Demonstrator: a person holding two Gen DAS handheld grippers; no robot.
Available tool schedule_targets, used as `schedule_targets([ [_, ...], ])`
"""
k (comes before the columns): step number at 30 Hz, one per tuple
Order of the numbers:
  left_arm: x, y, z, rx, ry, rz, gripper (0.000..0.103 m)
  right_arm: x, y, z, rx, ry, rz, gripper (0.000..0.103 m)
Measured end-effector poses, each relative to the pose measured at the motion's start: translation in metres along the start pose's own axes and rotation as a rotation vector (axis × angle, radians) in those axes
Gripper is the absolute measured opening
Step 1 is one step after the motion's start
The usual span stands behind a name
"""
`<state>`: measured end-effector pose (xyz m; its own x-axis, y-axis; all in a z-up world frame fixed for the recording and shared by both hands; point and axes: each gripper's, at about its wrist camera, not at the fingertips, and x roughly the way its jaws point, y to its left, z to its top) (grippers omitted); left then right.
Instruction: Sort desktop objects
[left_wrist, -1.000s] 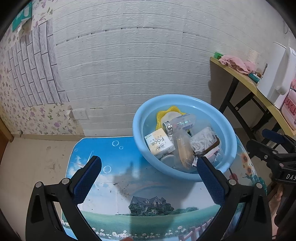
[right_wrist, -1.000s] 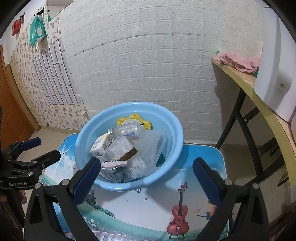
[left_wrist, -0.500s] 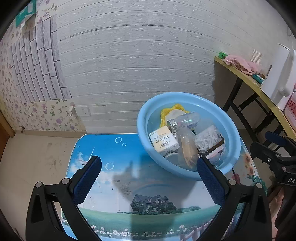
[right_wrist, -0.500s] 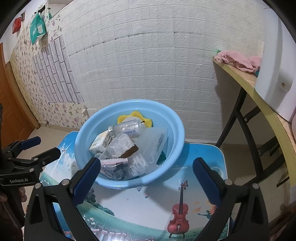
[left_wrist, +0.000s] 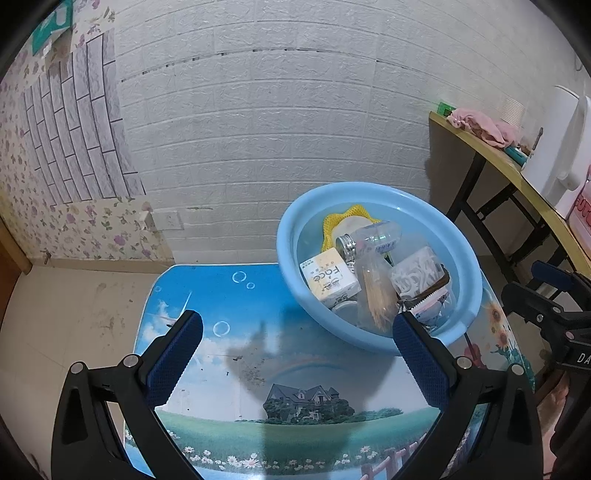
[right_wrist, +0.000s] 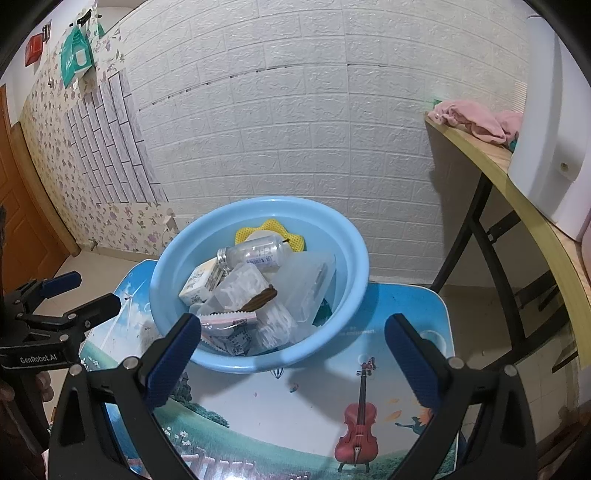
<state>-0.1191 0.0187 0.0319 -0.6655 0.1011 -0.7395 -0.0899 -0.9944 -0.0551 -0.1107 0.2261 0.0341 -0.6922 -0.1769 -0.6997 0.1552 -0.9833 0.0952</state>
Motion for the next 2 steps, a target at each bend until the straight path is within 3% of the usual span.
schedule_targets([
  [2, -0.0011, 0.0006, -0.0003, 0.001, -0.003, 0.007, 0.103, -0.0005, -0.0001, -0.0003, 0.000, -0.002, -0.001, 0.102],
])
